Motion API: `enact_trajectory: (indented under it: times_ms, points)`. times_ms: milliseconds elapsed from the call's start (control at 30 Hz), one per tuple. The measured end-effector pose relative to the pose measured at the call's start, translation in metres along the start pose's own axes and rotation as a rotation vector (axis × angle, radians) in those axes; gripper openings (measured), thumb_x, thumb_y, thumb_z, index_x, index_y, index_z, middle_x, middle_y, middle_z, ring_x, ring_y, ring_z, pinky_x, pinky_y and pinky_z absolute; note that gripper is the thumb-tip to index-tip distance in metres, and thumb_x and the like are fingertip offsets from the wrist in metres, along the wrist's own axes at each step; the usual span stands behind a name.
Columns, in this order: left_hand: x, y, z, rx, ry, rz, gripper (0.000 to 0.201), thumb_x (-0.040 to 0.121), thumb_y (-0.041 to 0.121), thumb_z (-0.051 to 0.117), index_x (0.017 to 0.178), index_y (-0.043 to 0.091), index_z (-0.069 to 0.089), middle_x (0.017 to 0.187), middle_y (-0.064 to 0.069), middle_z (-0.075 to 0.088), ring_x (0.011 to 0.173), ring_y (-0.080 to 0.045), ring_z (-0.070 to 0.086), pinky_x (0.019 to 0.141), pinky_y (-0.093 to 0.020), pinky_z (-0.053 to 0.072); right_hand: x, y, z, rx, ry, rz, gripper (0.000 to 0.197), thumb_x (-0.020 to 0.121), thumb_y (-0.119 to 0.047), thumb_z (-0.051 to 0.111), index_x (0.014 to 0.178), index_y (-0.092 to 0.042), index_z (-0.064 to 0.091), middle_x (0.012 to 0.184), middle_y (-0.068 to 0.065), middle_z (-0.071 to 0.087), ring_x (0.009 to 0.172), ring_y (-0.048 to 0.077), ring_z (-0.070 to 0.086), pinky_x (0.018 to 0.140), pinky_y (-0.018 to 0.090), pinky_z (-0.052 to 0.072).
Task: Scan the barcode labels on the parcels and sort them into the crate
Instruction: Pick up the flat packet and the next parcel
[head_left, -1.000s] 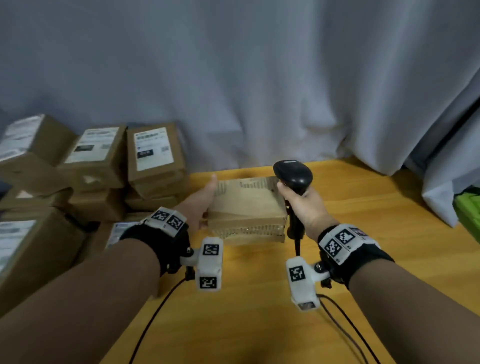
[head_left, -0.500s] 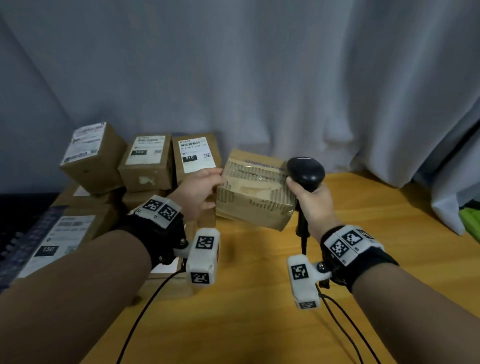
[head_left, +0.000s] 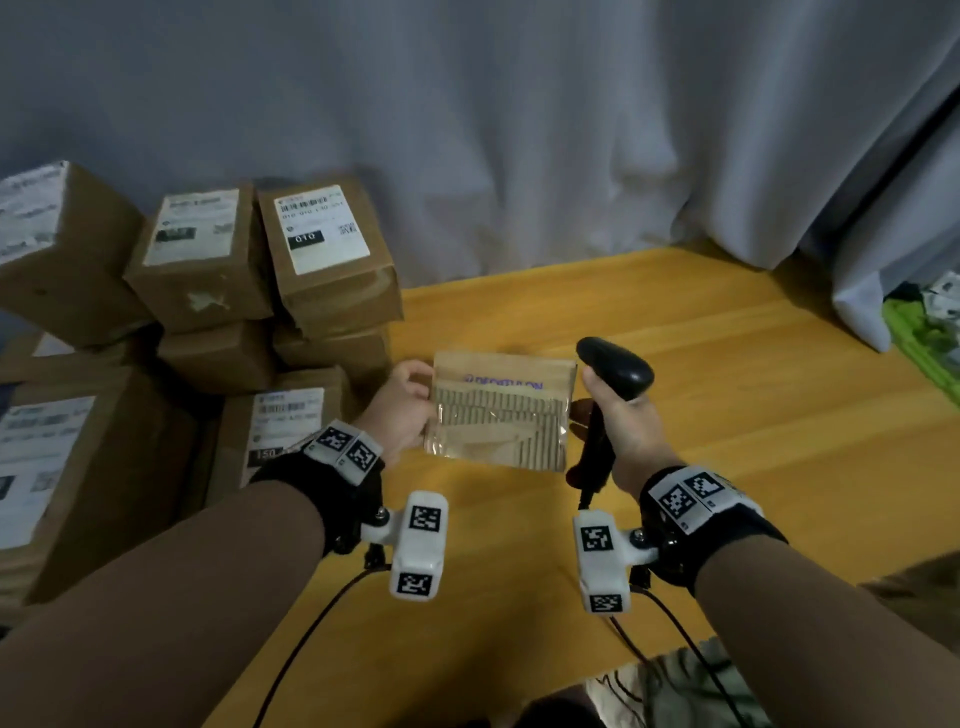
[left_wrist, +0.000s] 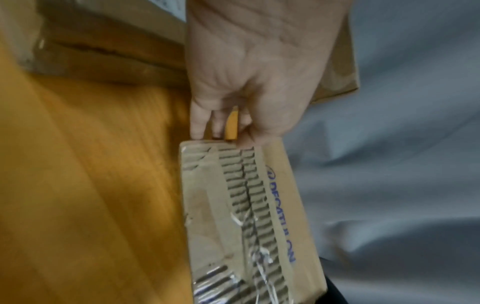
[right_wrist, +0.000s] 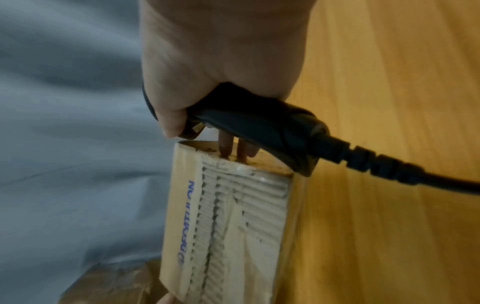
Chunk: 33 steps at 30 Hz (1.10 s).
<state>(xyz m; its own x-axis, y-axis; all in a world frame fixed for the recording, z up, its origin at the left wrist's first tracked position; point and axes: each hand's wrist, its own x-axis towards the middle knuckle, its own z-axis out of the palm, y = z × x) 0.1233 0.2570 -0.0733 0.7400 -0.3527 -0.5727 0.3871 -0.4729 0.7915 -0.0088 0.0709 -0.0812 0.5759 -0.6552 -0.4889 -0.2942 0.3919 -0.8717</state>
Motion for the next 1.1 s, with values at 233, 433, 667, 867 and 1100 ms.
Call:
enact_trajectory:
  times_ms: [233, 433, 667, 867, 1100]
  points:
    - [0.006, 0.000, 0.026, 0.054, -0.035, -0.142, 0.062, 0.082, 0.074, 0.045, 0.124, 0.028, 0.044, 0.111, -0.001, 0.058, 0.098, -0.027, 0.058, 0.099, -0.046, 0.044, 0.013, 0.016, -0.011, -0.031, 0.086, 0.094, 0.030, 0.081, -0.036, 0.075, 0.100, -0.014, 0.066, 0.087, 0.005, 0.068, 0.083, 0.024, 0.066, 0.069, 0.035, 0.051]
    - [0.016, -0.007, 0.022, -0.006, 0.023, -0.104, 0.043, 0.093, 0.029, 0.061, 0.133, 0.021, 0.048, 0.125, -0.006, 0.061, 0.106, -0.023, 0.059, 0.096, -0.044, 0.049, 0.025, 0.014, -0.015, -0.161, -0.019, 0.112, 0.016, 0.082, -0.002, 0.070, 0.080, -0.012, 0.058, 0.083, 0.010, 0.066, 0.075, 0.028, 0.066, 0.069, 0.039, 0.055]
    - [0.029, -0.002, 0.011, 0.269, -0.107, -0.029, 0.046, 0.101, 0.040, 0.041, 0.143, 0.023, 0.039, 0.145, -0.007, 0.046, 0.080, -0.030, 0.069, 0.062, -0.034, 0.060, 0.026, 0.004, -0.012, -0.294, 0.078, -0.130, 0.033, 0.087, -0.019, 0.070, 0.114, -0.017, 0.052, 0.084, -0.002, 0.061, 0.071, 0.017, 0.062, 0.067, 0.036, 0.054]
    - [0.045, 0.001, 0.011, 0.315, -0.038, 0.115, 0.045, 0.092, 0.016, 0.062, 0.134, 0.010, 0.050, 0.132, -0.016, 0.057, 0.117, -0.029, 0.058, 0.100, -0.045, 0.047, 0.025, -0.029, -0.013, -0.663, -0.285, 0.029, 0.024, 0.086, -0.024, 0.071, 0.105, -0.011, 0.061, 0.073, 0.003, 0.060, 0.056, 0.020, 0.056, 0.051, 0.030, 0.046]
    - [0.031, 0.008, 0.004, 0.398, 0.081, 0.150, 0.045, 0.095, 0.024, 0.057, 0.136, 0.010, 0.046, 0.136, -0.011, 0.052, 0.122, -0.027, 0.051, 0.103, -0.036, 0.041, -0.005, -0.090, 0.007, -0.861, -0.277, -0.046, 0.032, 0.085, -0.036, 0.070, 0.087, -0.004, 0.063, 0.070, 0.012, 0.063, 0.052, 0.025, 0.061, 0.051, 0.030, 0.051]
